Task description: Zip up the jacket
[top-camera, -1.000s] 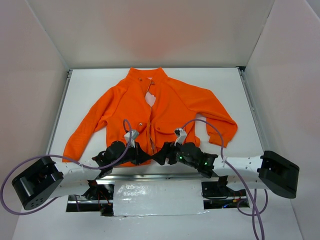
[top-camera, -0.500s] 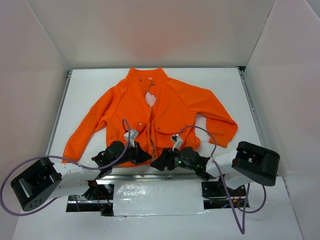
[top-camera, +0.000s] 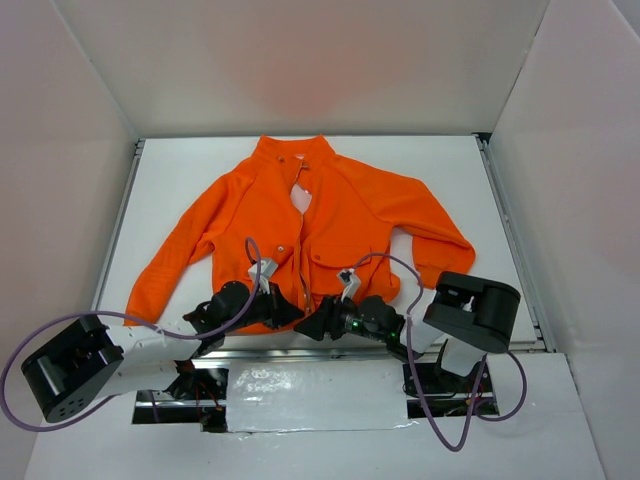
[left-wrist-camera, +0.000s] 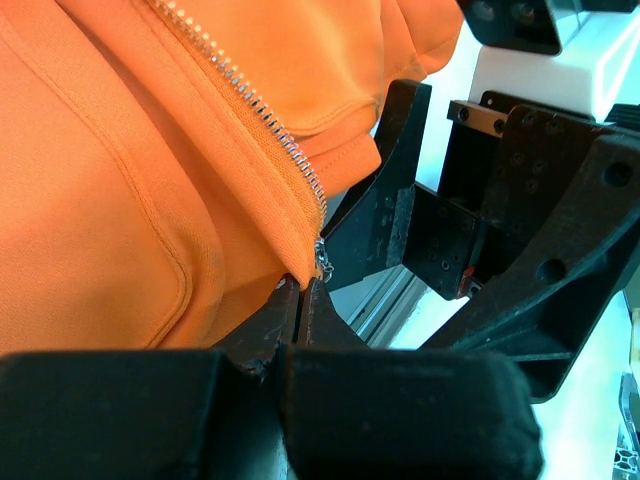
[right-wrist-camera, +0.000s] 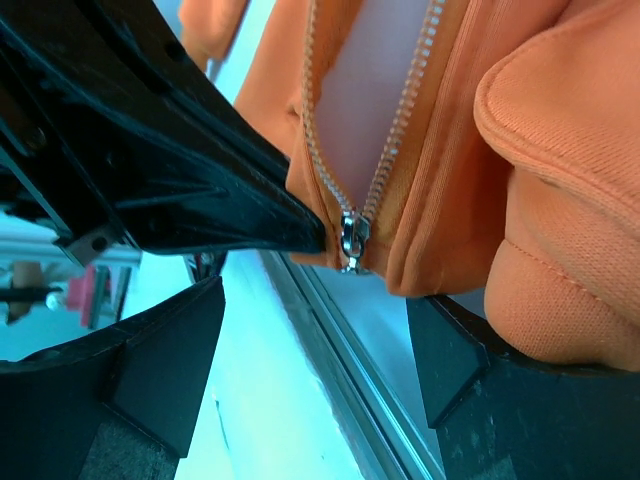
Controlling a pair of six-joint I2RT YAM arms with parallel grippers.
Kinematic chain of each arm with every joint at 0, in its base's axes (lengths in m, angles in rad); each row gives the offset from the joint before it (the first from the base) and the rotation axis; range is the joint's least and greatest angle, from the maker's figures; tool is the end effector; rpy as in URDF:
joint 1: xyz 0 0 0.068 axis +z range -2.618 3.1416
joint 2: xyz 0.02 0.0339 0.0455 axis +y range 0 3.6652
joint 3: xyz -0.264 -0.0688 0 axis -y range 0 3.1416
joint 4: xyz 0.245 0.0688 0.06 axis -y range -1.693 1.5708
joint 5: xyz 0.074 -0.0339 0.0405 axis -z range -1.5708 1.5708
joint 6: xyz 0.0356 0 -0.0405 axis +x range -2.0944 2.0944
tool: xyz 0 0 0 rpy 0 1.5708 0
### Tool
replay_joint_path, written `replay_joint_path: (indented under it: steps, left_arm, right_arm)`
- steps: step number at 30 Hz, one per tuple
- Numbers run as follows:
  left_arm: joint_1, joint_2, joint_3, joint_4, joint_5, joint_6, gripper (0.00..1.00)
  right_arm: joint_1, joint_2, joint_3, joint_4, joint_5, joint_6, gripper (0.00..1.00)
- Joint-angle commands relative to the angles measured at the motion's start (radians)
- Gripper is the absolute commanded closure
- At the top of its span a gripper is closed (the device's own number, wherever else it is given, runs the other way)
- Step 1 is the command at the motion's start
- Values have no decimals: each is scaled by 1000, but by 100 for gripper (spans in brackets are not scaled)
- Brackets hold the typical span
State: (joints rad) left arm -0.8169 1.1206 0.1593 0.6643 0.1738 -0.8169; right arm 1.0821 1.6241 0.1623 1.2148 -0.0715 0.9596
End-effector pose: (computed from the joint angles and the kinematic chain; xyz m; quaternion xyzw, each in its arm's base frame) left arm 0.1316 -0.1492 0.1527 0.0516 0.8009 -0.4797 0.3547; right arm 0.1041 0.2012 0.1133 -0.0702 0.7855 0.5384 0.2970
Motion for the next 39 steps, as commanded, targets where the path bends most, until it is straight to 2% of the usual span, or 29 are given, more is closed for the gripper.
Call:
replay_joint_path:
  steps: [1,11,21,26,39]
  left_arm:
    - [-13,-8,36,47,35,-7,100]
    - [-11,21,40,80,47,-22,100]
    - [-13,15,25,96,36,-31,100]
    - [-13,-8,23,66,24,-22,100]
    - [-11,-145,32,-100,10,-5,100]
  right_arm:
    - [4,26,-3,141,59,17,20]
    - [-1,48,37,134,107,24,20]
    - [1,117,23,324,76,28,20]
    - [1,112,8,364,78,-1,20]
    - [-2,3,37,285,4,-139,20]
